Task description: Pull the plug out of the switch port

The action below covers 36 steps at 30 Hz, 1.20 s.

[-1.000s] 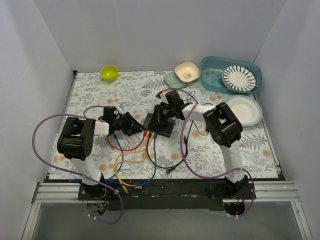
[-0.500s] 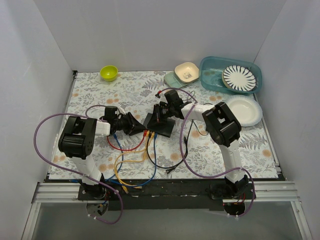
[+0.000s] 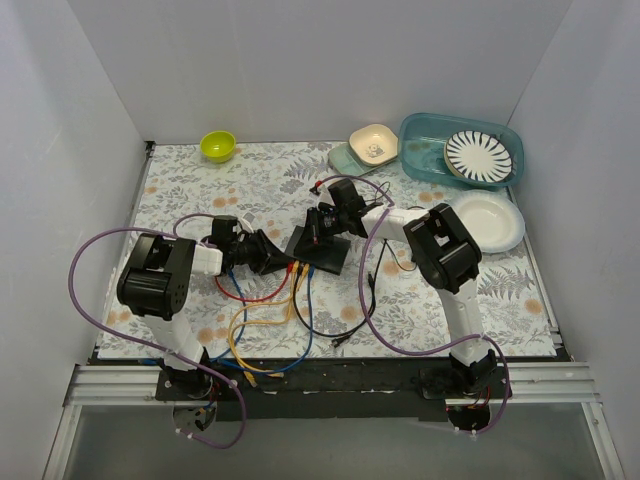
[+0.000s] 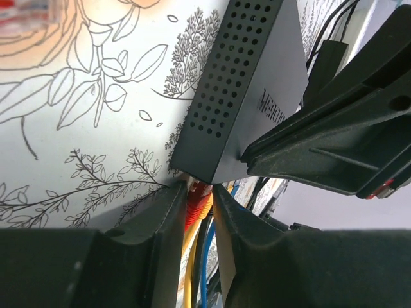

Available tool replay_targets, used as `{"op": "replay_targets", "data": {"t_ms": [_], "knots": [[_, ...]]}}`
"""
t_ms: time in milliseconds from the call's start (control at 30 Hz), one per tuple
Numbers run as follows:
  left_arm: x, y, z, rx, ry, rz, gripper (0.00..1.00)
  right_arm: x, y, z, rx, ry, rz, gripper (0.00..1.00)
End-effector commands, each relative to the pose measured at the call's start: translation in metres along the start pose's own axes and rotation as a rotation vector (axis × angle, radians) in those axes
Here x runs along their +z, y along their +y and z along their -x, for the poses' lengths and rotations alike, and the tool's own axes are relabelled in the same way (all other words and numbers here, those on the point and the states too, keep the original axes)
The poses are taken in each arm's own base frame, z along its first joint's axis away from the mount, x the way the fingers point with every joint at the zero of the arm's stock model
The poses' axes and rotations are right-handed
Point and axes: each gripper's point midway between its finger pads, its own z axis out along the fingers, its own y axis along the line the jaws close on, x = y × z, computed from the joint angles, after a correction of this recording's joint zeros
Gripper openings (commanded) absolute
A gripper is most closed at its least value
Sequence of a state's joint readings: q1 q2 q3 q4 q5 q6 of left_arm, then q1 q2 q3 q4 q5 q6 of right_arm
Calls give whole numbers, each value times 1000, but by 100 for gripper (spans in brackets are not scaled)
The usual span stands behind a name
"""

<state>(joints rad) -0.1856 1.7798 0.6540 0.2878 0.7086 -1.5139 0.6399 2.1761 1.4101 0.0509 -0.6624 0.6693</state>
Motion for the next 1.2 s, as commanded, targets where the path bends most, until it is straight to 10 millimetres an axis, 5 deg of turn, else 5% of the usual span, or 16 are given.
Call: {"op": "replay_targets", "data": {"t_ms": [0,300,933,1167], "knots": [[7,36,-8,-55,0,148,21,10,-53,-28,52,62,-164,15],[10,35,-7,-59,6,142,0,8,-56,-35,53,70,-166,15],[-17,44,-58,-40,165,159,0,7,-59,-26,72,57,-152,15],[-62,56,-11,-83,-119,371,0,3,-59,-27,68,51,-162,15]]}}
